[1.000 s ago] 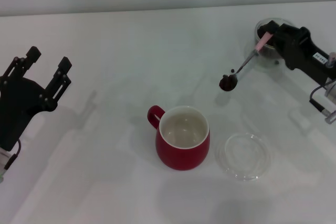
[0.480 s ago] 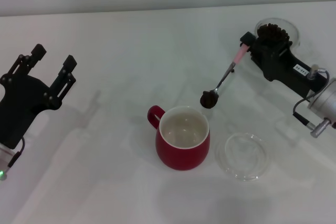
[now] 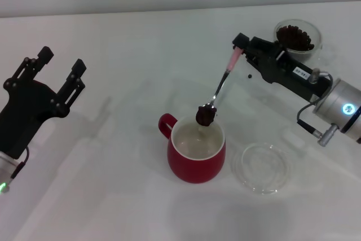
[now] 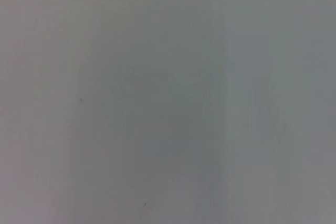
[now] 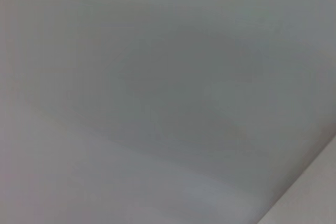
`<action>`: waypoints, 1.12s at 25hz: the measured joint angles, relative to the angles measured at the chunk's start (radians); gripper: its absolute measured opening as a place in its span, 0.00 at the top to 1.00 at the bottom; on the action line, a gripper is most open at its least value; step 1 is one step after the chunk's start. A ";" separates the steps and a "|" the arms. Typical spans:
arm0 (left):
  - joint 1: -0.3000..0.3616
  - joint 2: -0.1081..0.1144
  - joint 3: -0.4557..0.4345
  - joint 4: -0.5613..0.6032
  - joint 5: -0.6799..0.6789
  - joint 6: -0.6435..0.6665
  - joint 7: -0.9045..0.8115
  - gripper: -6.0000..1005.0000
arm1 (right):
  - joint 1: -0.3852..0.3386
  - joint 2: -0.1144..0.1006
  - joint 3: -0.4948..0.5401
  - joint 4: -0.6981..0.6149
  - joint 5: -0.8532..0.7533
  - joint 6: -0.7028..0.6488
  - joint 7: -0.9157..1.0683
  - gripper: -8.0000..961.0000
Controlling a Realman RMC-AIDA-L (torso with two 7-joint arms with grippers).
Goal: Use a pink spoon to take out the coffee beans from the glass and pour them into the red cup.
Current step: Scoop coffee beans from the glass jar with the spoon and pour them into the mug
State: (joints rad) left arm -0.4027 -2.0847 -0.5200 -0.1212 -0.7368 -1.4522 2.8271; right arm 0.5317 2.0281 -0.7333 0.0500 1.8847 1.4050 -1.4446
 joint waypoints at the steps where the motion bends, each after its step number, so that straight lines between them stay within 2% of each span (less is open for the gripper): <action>1: 0.000 0.000 0.000 0.000 0.000 0.002 0.000 0.32 | 0.004 0.000 -0.002 -0.001 -0.004 0.003 -0.013 0.84; 8: -0.006 0.000 0.000 0.000 0.001 0.026 0.000 0.32 | 0.041 0.000 -0.006 -0.015 -0.056 0.010 -0.151 0.84; 16: -0.018 0.000 -0.004 -0.001 0.000 0.074 0.000 0.32 | 0.045 -0.001 -0.020 -0.061 -0.099 0.008 -0.324 0.84; 23: -0.031 0.000 -0.006 -0.002 -0.001 0.099 -0.001 0.32 | 0.036 0.000 -0.045 -0.067 -0.106 0.118 -0.551 0.84; 28: -0.037 0.000 -0.009 -0.002 -0.006 0.102 -0.001 0.32 | 0.031 0.000 -0.053 -0.062 -0.110 0.180 -0.617 0.84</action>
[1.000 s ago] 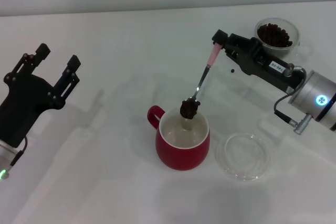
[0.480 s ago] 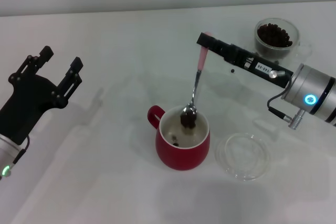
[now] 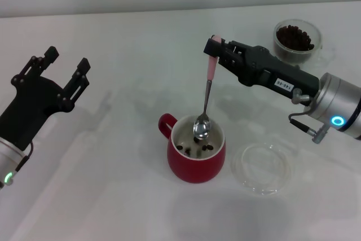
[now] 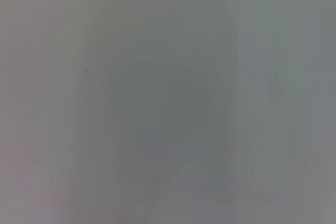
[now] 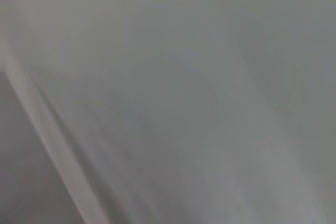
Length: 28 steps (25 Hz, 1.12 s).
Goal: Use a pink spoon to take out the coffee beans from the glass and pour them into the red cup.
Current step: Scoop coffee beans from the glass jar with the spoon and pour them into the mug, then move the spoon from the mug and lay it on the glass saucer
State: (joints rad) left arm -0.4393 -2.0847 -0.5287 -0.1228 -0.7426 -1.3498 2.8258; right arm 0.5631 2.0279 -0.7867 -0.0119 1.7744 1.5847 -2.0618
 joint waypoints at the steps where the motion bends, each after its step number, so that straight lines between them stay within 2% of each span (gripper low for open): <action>1: 0.000 0.000 -0.001 0.000 -0.001 0.000 0.000 0.32 | 0.000 0.000 0.000 0.004 -0.001 0.010 -0.008 0.84; 6: -0.004 0.001 -0.004 0.000 -0.003 0.001 0.000 0.32 | -0.013 -0.002 0.015 0.005 0.007 0.077 0.040 0.84; 11: -0.017 0.003 -0.004 0.003 -0.006 0.002 0.000 0.32 | -0.042 -0.008 0.089 -0.002 0.017 0.145 0.155 0.84; 16: -0.022 0.005 -0.004 0.010 -0.017 0.002 0.000 0.32 | -0.109 -0.017 0.170 -0.038 0.018 0.138 0.303 0.84; 22: -0.026 0.005 -0.003 0.014 -0.028 0.010 0.000 0.32 | -0.211 -0.020 0.176 -0.108 0.018 0.104 0.277 0.84; 28: -0.025 0.006 -0.005 0.026 -0.044 0.010 0.001 0.32 | -0.256 -0.023 0.167 -0.067 0.022 0.046 0.226 0.84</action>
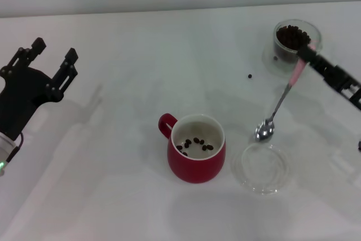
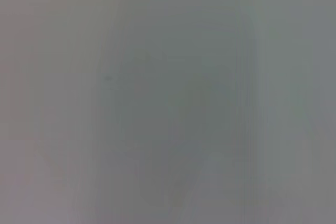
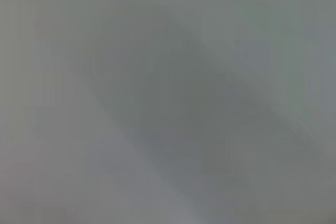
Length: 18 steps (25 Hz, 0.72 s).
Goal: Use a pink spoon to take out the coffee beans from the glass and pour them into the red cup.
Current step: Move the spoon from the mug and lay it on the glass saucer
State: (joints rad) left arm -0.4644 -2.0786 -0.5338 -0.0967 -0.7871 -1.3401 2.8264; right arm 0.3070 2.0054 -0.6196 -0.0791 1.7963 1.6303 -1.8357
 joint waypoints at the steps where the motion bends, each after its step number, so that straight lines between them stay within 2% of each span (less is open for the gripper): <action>1: -0.001 0.000 0.000 0.002 -0.003 0.002 0.000 0.32 | -0.001 0.000 -0.008 0.011 -0.004 -0.011 -0.014 0.84; 7: -0.004 0.000 0.000 0.003 -0.032 0.006 0.001 0.32 | 0.002 -0.001 -0.044 0.080 -0.028 -0.054 -0.123 0.84; 18: 0.004 -0.001 0.000 0.014 -0.037 0.005 0.001 0.32 | -0.009 -0.001 -0.050 0.089 -0.054 -0.109 -0.208 0.84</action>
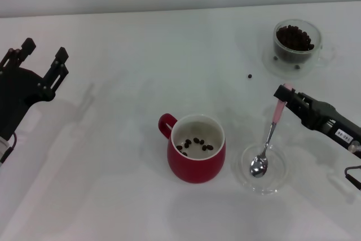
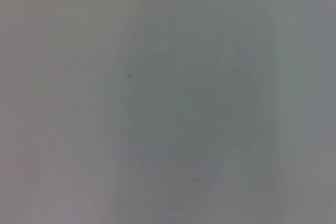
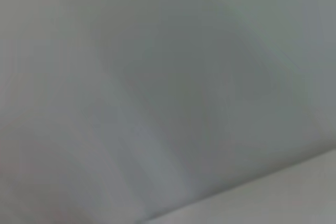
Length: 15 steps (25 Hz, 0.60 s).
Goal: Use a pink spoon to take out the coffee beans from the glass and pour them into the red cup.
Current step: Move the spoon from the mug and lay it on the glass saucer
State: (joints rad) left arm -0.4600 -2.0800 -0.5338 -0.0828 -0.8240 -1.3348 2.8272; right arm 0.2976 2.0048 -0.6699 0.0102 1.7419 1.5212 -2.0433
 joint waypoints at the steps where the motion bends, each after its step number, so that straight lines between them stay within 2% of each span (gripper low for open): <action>1: 0.000 0.000 0.000 0.000 0.000 0.000 0.000 0.32 | -0.002 0.000 -0.002 0.000 0.000 -0.011 -0.003 0.84; 8: -0.007 0.000 0.000 0.000 0.000 0.021 0.000 0.32 | -0.007 0.000 -0.004 0.003 -0.001 -0.055 0.022 0.84; 15: -0.018 0.001 0.000 0.000 -0.010 0.037 0.000 0.32 | -0.008 -0.001 -0.002 0.003 -0.001 -0.066 0.132 0.84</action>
State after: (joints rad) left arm -0.4777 -2.0788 -0.5338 -0.0828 -0.8342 -1.2977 2.8271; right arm 0.2898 2.0033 -0.6719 0.0127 1.7408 1.4556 -1.9111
